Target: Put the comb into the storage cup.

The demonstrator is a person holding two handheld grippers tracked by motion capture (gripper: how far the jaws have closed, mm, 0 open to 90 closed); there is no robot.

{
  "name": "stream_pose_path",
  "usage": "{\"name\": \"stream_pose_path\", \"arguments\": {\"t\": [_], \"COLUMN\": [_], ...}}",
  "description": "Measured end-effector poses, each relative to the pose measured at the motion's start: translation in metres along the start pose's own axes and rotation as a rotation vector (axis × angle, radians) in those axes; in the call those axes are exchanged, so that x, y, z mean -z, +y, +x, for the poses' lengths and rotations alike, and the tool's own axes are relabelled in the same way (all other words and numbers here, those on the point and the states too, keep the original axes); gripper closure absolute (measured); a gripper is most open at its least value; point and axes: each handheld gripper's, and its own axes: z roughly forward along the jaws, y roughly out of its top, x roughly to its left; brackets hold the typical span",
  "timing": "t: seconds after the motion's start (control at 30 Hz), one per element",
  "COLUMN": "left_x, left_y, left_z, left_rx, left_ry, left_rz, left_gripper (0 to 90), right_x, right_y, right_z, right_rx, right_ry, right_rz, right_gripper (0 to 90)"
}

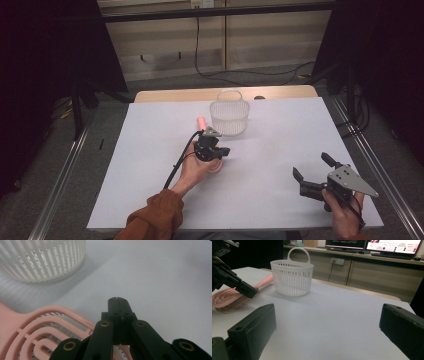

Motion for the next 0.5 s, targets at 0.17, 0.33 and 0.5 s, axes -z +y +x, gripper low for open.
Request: {"name": "stream_pose_path", "arguments": {"t": [0.17, 0.33, 0.5], "left_x": [0.000, 0.005, 0.010], "left_y": [0.000, -0.001, -0.004], "left_z": [0.001, 0.003, 0.002], "left_rx": [0.000, 0.008, 0.019], "left_ry": [0.004, -0.021, -0.050], "left_rz": [0.012, 0.003, -0.019], "left_gripper": [90.0, 90.0, 90.0], "right_x": [0.000, 0.000, 0.000], "right_y": [0.000, 0.000, 0.000], "right_z": [0.000, 0.000, 0.000], "right_rx": [-0.001, 0.000, 0.001], "right_ry": [0.000, 0.000, 0.001], "right_rz": [0.001, 0.000, 0.002], "right_gripper": [0.2, 0.2, 0.2]}}
